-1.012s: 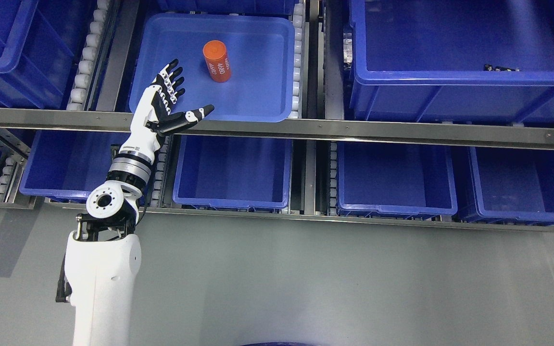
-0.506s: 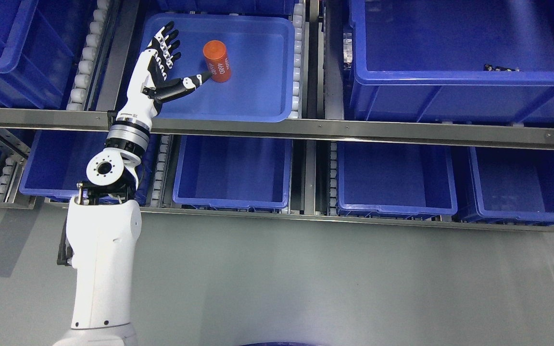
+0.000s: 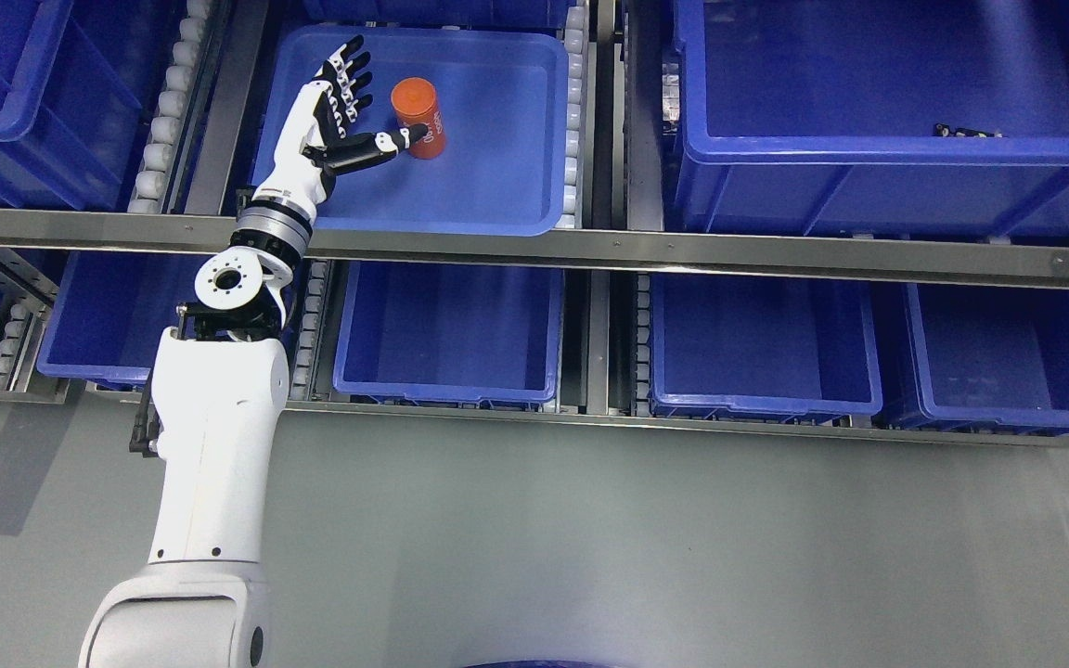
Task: Grab orange capacitor from left shelf to right desk
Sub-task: 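Close the left hand around the orange capacitor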
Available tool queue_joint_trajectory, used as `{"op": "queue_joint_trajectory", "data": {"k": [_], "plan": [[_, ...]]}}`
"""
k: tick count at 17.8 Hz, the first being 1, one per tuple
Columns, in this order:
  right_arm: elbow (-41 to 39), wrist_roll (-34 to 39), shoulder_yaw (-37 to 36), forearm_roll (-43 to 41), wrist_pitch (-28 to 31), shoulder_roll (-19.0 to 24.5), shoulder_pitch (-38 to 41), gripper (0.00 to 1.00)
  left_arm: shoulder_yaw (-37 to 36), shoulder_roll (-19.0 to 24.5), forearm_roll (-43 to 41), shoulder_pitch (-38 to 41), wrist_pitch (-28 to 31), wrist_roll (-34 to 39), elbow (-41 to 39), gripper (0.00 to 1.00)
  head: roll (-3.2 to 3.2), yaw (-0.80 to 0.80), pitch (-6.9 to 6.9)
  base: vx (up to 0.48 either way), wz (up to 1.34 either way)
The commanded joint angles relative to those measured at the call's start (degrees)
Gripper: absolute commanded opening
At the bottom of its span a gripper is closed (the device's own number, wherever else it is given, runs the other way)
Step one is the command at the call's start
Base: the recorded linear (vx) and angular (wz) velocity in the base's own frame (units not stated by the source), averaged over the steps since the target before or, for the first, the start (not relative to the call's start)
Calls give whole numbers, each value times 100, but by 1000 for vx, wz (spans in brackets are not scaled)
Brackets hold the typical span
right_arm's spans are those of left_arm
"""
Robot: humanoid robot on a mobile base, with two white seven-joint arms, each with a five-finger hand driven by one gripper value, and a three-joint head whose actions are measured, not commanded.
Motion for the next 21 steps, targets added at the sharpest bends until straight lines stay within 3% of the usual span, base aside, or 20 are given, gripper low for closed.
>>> {"op": "queue_joint_trajectory", "data": {"k": [1, 5, 9, 14, 18, 21], "plan": [[-100, 2, -70, 26, -1, -100, 114, 100, -234, 18, -72, -385, -1, -24, 1335, 100, 0, 0, 0, 0, 0], [-100, 2, -70, 26, -1, -100, 114, 100, -208, 23, -178, -763, -18, -24, 1758, 98, 0, 0, 0, 0, 0], [-100, 2, -70, 26, -1, -100, 114, 100, -217, 32, -178, -834, -9, -401, 1925, 84, 0, 0, 0, 0, 0], [-100, 2, -70, 26, -1, -100, 114, 100, -182, 49, -265, -834, -18, -429, 1943, 74, 0, 0, 0, 0, 0], [-100, 2, -70, 26, -1, -100, 114, 100, -32, 67, -301, -834, -44, -420, 1943, 55, 0, 0, 0, 0, 0], [-100, 2, -70, 26, -1, -100, 114, 100, 187, 67, -292, -808, -473, -411, 2170, 25, 0, 0, 0, 0, 0]]}}
